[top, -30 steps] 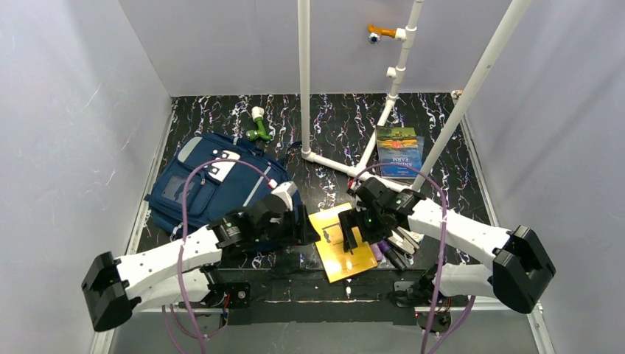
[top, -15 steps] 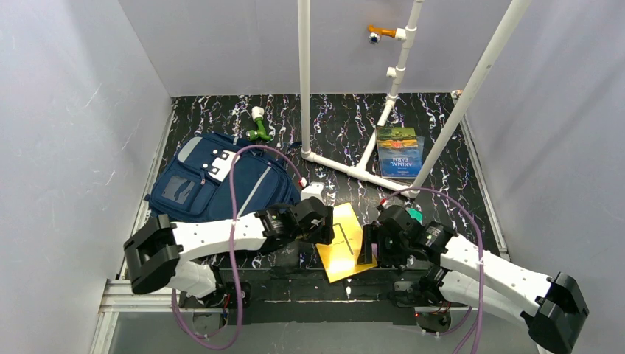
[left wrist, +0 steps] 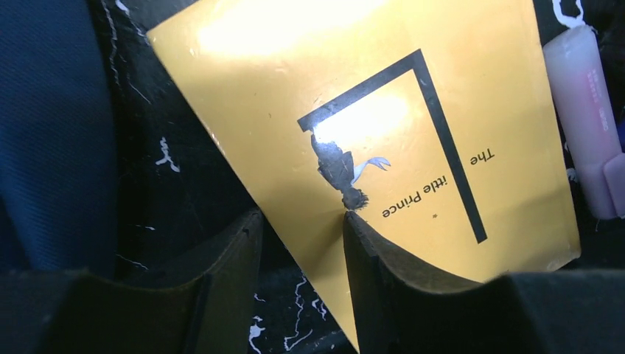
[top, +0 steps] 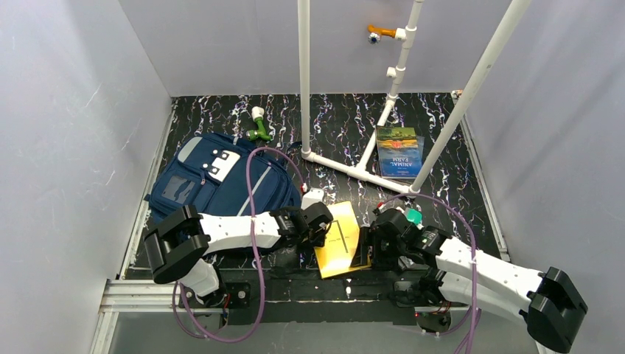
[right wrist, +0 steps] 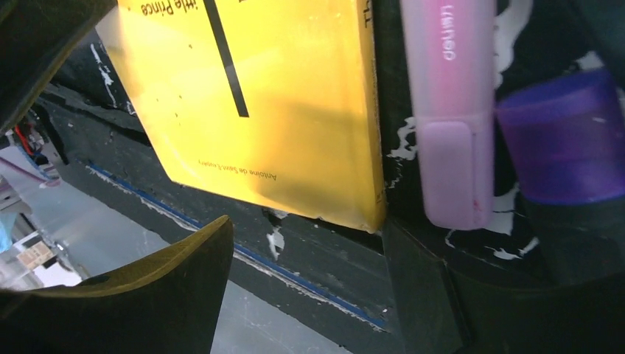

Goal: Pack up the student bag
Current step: Pick up the book from the center of the board.

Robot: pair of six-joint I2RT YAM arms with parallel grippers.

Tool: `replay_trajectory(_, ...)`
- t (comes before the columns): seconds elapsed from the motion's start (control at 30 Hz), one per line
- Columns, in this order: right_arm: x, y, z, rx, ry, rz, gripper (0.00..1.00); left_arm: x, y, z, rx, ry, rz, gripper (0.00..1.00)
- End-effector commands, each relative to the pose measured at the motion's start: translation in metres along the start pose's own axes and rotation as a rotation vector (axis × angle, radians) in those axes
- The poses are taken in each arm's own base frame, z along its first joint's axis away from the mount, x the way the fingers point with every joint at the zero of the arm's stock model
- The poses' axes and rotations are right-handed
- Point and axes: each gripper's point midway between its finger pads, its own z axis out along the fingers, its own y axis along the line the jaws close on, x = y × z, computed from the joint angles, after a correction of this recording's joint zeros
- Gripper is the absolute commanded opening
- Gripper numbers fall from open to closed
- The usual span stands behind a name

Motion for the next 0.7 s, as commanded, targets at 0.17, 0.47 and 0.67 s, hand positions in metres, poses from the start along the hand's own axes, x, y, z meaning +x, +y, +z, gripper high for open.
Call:
replay_trajectory(0.17,-0.077,0.066,-0.017,-0.225,-0.286,0.055,0.80,-0.001,0.003,-0.002,0.009,-0.028,0.002,0.39)
replay_trajectory(0.47,-0.126,0.079,-0.021,-0.414,-0.429,0.273,0.64,-0.001,-0.001,0.000,0.035,-0.023,0.032,0.42)
replay_trajectory(0.67,-0.150,0.045,-0.023,-0.197,-0.507,0.183,0.75,-0.013,-0.017,-0.017,0.139,-0.050,0.130,0.54)
